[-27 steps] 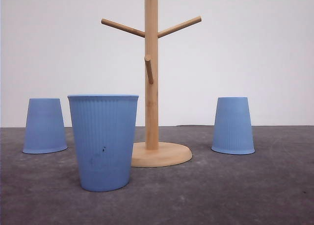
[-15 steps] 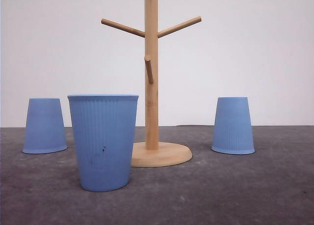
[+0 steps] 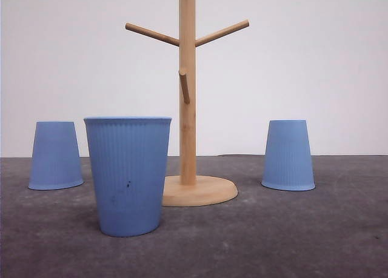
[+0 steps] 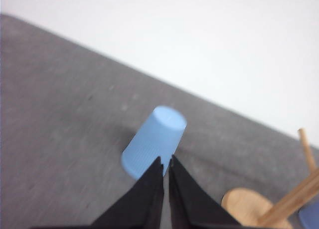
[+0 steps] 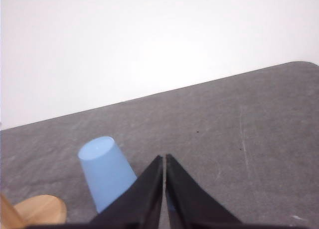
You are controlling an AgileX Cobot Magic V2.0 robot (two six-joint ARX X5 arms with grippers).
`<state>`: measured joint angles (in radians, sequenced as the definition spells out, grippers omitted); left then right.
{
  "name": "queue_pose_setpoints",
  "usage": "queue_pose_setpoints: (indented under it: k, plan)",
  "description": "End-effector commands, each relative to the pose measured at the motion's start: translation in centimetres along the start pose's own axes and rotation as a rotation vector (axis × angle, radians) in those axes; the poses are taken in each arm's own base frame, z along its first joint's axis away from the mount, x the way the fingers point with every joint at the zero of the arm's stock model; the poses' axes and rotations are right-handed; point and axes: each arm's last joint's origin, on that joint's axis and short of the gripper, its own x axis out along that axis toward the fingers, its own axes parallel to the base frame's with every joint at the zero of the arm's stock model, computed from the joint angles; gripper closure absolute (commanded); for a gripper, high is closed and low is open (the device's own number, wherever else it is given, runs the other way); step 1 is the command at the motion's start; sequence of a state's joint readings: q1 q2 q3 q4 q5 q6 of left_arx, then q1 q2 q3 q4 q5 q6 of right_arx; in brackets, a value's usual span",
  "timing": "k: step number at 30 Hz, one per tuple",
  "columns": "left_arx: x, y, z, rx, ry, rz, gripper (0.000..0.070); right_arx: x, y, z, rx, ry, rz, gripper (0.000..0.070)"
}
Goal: Place three cups
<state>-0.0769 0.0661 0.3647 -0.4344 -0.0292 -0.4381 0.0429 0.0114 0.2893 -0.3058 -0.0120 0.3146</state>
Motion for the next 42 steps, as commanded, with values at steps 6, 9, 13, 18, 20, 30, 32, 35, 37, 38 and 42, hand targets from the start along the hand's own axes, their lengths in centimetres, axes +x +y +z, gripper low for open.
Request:
queue_pose_setpoints:
  k: [6,9,13,18,20,30,32,35,37,38,42]
  plan:
    - [-0.9,-1.6,3.4,0.016,0.092,0.036,0.0697,-1.2,1.2,3.4,-0.008,0.08,-0.009,0.0693]
    - [-0.7,-2.0,4.2,0.073,0.176,0.05,0.0697,-0.9,1.5,4.1,-0.075,0.174,-0.004,0.0693]
    - [0.1,-2.5,4.6,0.128,0.345,0.022,0.0697,0.3,1.7,4.1,-0.115,0.327,0.047,0.0693]
    - [1.8,-2.9,4.5,0.188,0.54,-0.051,0.0697,2.3,1.9,3.7,-0.173,0.475,0.146,0.0693]
    - [2.5,-3.1,4.3,0.191,0.6,-0.103,0.0697,3.1,1.9,3.5,-0.196,0.52,0.174,0.0693]
    - [3.7,-5.1,3.3,0.328,0.718,-0.284,0.0697,4.3,3.6,2.5,-0.336,0.603,0.292,0.069]
    - [3.7,-5.6,3.2,0.387,0.729,-0.332,0.0697,4.2,4.0,2.3,-0.364,0.605,0.316,0.0689]
    - [3.6,-6.2,3.2,0.446,0.741,-0.387,0.0697,4.1,4.5,2.2,-0.391,0.607,0.356,0.0688]
    - [3.6,-6.5,3.3,0.46,0.746,-0.403,0.0697,4.0,4.8,2.1,-0.398,0.611,0.379,0.0674]
    - [3.6,-6.5,3.3,0.461,0.746,-0.406,0.0695,4.0,4.9,2.1,-0.401,0.611,0.387,0.0642]
    - [3.6,-6.6,3.5,0.453,0.738,-0.407,0.0454,3.9,5.0,2.1,-0.404,0.611,0.396,0.0317]
